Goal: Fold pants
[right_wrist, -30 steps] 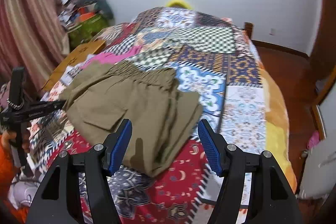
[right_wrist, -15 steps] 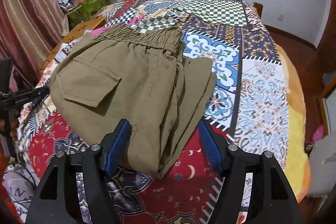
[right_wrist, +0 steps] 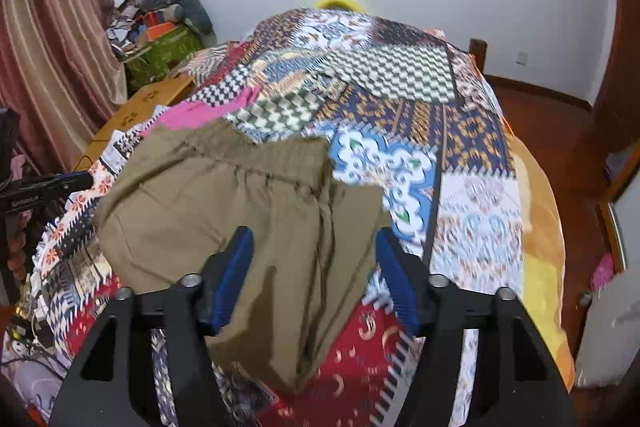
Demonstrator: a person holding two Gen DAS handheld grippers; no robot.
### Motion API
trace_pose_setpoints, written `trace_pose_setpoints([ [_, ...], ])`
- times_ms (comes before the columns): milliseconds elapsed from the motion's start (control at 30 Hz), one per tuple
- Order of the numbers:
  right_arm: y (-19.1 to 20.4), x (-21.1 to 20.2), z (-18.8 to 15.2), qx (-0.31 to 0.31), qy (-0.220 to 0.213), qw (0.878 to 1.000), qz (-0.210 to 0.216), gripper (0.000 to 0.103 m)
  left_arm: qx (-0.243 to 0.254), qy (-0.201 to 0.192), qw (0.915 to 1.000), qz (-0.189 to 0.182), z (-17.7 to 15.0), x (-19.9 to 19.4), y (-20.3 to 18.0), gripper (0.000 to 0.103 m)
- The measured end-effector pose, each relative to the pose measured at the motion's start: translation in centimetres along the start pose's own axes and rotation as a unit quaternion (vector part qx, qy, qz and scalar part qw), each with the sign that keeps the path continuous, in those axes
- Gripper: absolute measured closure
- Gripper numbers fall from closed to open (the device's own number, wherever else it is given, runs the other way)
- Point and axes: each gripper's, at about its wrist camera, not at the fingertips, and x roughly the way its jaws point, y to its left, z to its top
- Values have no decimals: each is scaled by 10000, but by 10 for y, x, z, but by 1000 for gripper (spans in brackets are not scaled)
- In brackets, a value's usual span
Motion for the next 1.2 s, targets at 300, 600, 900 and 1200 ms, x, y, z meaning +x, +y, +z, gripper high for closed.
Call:
trace_pose_setpoints([
  [300, 23, 37, 16, -501, 219, 9974, 460, 83, 714, 300, 9954, -571, 21, 51, -54, 84],
  [600, 6, 73, -1, -725, 785, 9942, 149, 98, 865, 732, 9923, -506, 22, 95, -37, 90],
  [900, -6, 55, -10, -645, 897, 9939, 5, 95, 580, 708, 9958, 65, 16, 73, 2, 91],
  [1200, -21, 22, 1, -127, 616, 9978, -217, 66, 60, 301, 9980, 558, 21, 33, 49, 61],
])
